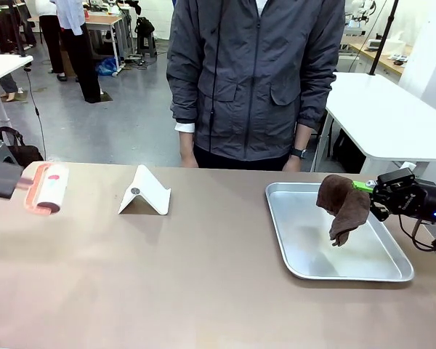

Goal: Clean the surface of the table.
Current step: Clean the area not pointed to by the person, then return the Lint Roller and towel to their original positions.

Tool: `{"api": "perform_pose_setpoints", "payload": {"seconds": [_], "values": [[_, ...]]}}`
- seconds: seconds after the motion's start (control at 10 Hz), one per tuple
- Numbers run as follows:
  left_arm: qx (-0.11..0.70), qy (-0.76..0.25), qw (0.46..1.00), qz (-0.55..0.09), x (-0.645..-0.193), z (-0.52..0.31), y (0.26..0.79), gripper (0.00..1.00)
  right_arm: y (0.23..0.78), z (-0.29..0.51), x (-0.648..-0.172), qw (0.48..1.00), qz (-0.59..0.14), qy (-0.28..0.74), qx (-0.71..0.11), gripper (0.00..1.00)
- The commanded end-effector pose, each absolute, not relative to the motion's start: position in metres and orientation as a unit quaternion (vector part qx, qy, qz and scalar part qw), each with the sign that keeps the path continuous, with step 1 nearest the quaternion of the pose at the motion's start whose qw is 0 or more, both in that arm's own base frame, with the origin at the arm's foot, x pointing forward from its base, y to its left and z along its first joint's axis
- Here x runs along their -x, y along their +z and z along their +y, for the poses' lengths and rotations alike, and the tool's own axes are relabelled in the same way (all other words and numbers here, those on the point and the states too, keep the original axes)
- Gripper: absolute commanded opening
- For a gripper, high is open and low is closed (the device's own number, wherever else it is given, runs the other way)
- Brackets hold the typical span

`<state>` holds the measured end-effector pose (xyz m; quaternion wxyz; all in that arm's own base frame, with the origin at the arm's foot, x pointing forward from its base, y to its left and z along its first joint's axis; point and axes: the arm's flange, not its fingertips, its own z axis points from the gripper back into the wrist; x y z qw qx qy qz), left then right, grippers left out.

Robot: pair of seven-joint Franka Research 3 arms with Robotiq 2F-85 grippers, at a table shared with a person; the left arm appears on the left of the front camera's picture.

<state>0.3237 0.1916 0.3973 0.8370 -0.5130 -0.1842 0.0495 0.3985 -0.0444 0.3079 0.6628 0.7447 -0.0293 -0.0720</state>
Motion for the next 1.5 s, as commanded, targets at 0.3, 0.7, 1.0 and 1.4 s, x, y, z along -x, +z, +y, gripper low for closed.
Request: {"api": "perform_pose_setpoints", "payload": {"seconds": [0.3,0.7,1.0,1.4], "values": [[0.531,0.045,0.826,-0.184,-0.285,0.198,0.372,0.2,0.312,-0.043,-0.4,0.66,-0.034,-0.07,-0.747,0.07],[0.531,0.045,0.826,-0.184,-0.285,0.198,0.372,0.2,0.312,-0.043,-0.4,0.66,-0.034,-0.07,-0.747,0.07],[0.531,0.045,0.826,-0.184,-0.285,0.198,0.372,0.2,0.312,-0.043,-0.4,0.66,-0.034,-0.07,-0.747,0.07],[0.531,0.045,0.826,-0.184,-0.285,0.198,0.372,0.2,0.312,-0.043,-0.4,0.66,-0.034,-0.07,-0.747,0.07]]}}
